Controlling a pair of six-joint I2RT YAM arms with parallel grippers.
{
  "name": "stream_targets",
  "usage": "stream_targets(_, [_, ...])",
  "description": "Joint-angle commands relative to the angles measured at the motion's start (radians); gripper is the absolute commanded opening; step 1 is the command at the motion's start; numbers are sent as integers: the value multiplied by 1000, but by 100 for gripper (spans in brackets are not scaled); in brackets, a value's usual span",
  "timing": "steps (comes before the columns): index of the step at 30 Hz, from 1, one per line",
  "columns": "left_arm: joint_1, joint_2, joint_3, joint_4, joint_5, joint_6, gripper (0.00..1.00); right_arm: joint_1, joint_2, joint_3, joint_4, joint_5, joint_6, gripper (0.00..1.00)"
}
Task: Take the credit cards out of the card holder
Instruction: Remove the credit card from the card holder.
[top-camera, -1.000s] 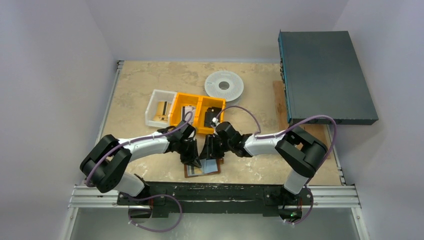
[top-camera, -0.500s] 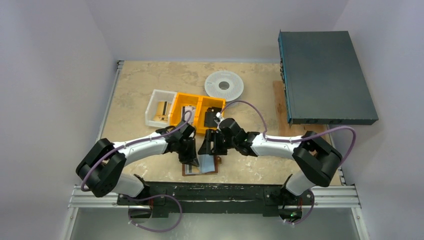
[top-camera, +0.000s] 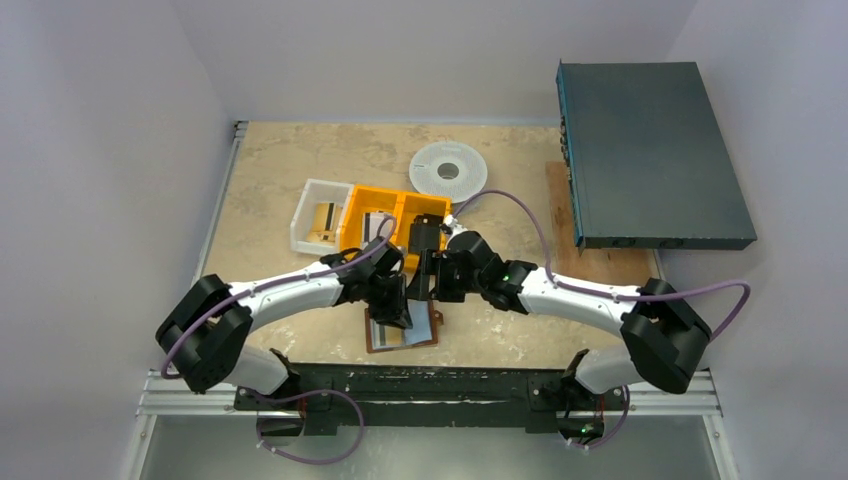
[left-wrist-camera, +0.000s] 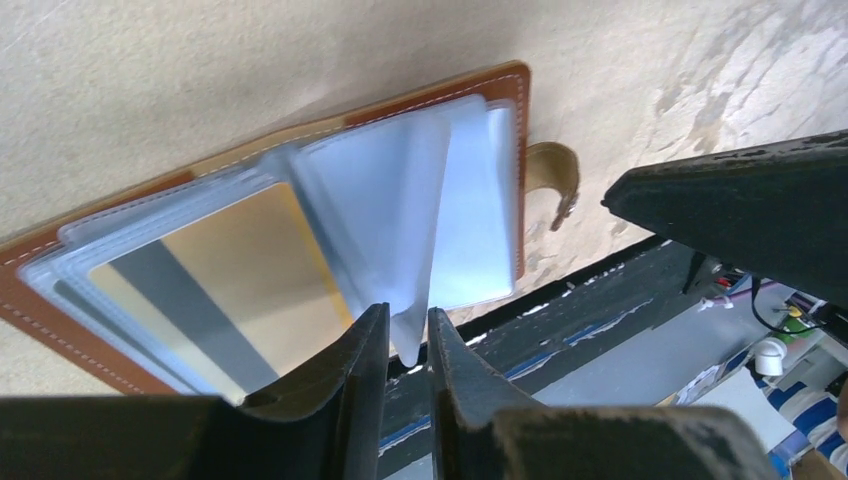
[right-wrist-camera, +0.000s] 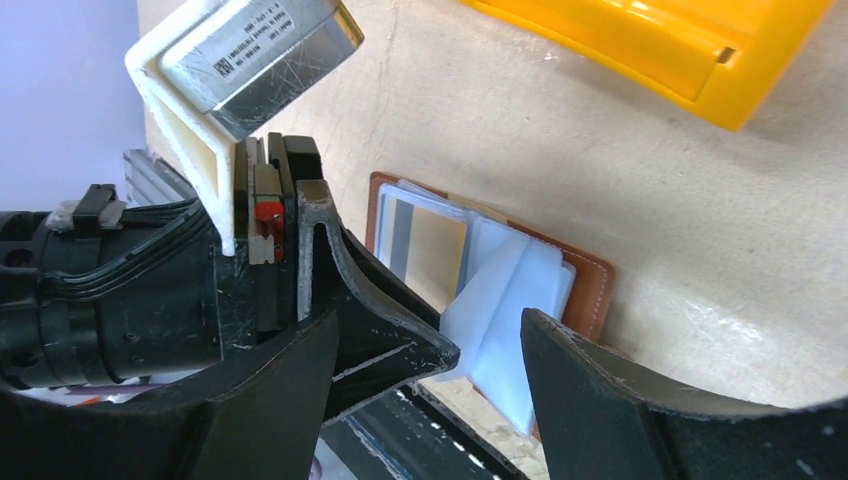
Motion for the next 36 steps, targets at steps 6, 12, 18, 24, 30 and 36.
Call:
stream_targets(6, [-35,78,85,87,20,-1,28,-5,-85,16,-74,94,-19,68])
stream_targets(12, [-51,138,105,135,52,-11,32,-5,-127,9,-105,135,-10,68])
stream_targets(18, [-56,186,114,153,71,-13,35,-5,-145,0,-114,142,-1,68])
stream_targets(24, [-57,154,117,148,63,-5,43,-5,-146,7,-119,142,-3,68])
stream_targets(30, [-56,98,128,114,51,11,49,-5,-138,19,-122,135,-10,68])
stream_targets(36, [-57,32,127,66,20,29,53,-5,-138,33,-125,126,-16,68])
